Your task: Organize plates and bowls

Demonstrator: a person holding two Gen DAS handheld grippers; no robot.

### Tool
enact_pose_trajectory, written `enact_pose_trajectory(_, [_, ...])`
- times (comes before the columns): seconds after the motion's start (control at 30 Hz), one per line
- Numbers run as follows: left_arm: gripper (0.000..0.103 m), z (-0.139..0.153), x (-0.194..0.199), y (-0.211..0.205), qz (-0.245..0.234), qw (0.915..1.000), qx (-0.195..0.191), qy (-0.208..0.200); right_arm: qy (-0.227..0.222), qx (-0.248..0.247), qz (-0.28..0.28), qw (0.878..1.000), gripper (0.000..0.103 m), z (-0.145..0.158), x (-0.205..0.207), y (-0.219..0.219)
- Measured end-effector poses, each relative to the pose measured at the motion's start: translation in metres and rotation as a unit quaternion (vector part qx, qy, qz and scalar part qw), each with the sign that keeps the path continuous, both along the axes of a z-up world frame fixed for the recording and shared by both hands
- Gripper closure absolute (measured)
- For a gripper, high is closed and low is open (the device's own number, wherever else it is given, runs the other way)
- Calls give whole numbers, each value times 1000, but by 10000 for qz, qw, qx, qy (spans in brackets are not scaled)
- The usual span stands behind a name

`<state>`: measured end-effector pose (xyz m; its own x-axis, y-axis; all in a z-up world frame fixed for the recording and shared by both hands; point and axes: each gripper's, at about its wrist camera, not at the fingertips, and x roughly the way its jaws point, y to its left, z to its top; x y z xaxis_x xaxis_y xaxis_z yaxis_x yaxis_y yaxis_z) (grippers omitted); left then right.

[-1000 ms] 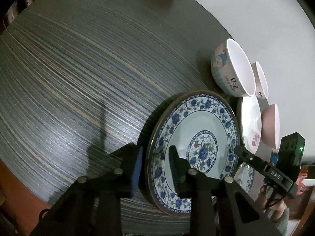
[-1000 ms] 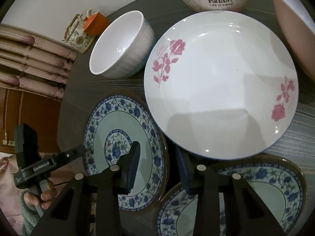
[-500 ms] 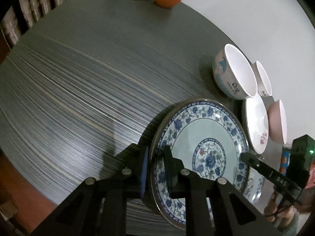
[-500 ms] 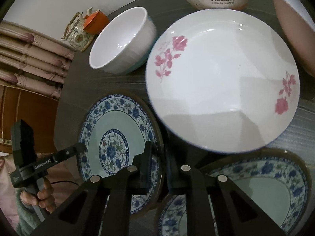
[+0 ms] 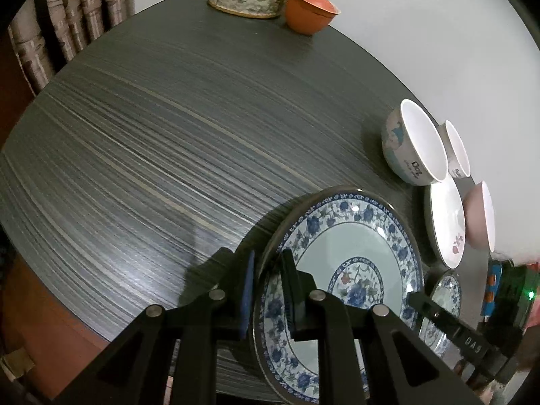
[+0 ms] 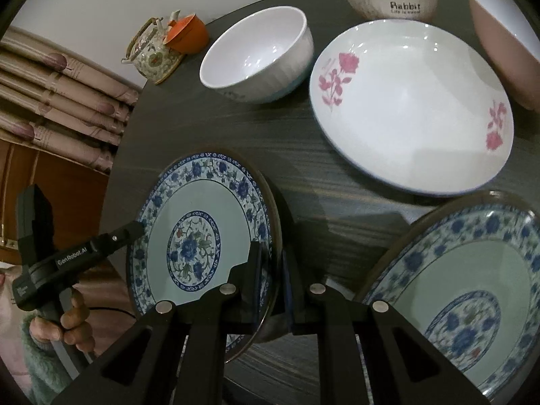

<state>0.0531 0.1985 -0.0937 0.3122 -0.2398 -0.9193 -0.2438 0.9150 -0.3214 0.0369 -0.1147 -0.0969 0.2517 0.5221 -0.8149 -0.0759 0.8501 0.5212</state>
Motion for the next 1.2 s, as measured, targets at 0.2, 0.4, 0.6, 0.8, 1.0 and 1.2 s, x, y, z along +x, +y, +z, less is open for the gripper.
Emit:
enact_pose_trajectory(0.2, [87,-7,-1,10,59,10000,38,-1,-75,-55,-104,9999,90,-5,-15,13])
enact_pose_trajectory(0.4, [84,-14,2,7,86,9999,33,-45,-60,-131,-147,9998,90,-14,-22,21])
enact_pose_trajectory(0.6, [82,-21,3,4,102,9999,83,-11,-63,-188,-64,9998,89,-15,-23,28])
enact_pose_trajectory(0.8, [78,-21,4,2,171,9997,150,27,-63,-215,-1,9997,87,-16,-26,29])
enact_pose_trajectory(1.0, [77,-11,2,3,303,9982,520,-52,-57,-190,122,9997,80,-15,-29,33])
enact_pose_trajectory(1.2, [72,8,-5,-6,343,9956,829,-283,-326,-338,96,9989,74,0,-30,26])
